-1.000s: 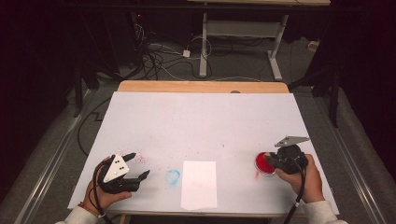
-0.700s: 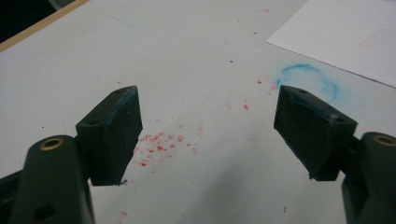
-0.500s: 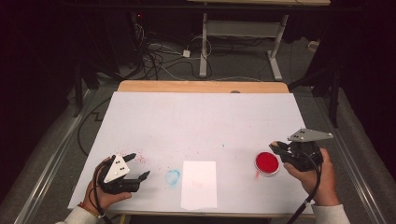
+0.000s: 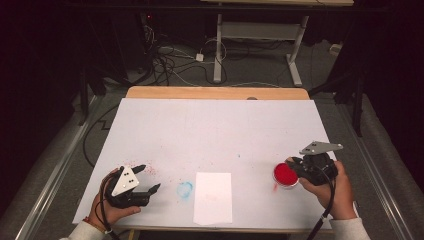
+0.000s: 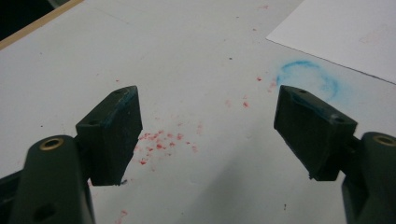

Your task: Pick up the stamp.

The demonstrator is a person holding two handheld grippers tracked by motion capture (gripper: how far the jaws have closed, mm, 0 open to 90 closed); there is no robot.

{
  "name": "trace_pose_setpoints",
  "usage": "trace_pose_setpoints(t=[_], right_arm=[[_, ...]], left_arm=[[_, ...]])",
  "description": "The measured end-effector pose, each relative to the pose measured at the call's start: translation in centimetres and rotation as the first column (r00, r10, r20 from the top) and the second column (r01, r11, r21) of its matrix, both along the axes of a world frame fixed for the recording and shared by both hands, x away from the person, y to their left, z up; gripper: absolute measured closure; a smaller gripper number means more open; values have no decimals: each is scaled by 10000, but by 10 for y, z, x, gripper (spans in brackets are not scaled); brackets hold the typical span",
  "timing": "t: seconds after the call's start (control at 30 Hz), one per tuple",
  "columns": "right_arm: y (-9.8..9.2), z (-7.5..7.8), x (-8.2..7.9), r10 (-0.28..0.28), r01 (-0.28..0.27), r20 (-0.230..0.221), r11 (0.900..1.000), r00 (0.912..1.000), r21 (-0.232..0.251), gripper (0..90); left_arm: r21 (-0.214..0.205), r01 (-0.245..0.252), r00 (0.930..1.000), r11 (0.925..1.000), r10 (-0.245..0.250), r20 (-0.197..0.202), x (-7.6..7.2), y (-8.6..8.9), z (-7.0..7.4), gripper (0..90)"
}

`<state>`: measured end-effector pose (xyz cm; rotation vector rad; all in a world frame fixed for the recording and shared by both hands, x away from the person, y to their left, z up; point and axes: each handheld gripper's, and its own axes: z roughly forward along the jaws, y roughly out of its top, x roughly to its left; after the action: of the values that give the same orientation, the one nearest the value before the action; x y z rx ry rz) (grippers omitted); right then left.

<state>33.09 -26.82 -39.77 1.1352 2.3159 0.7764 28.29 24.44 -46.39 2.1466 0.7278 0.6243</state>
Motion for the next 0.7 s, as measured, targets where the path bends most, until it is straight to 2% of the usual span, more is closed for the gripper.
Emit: trace_pose_setpoints(t=[0.1,0.3,0.57,0.7], right_arm=[[2,-7,2,32,-34,-272,10000,9996,-64,763],[0,-16,5,-17,7,-531,9998,9986,-195,762],[2,-27,10,23,-51,-886,9995,9961,-319,763],[3,-28,10,-53,22,-873,9994,9962,-353,762]], left_arm=[[-10,-1,10000,10000,1,-6,0,0,0,227],[62,62,10000,10000,-62,63,1,0,-1,227],[-58,54,9998,10000,-55,-173,4,1,-3,227],[-68,97,9997,9999,-99,-244,6,2,-5,227]])
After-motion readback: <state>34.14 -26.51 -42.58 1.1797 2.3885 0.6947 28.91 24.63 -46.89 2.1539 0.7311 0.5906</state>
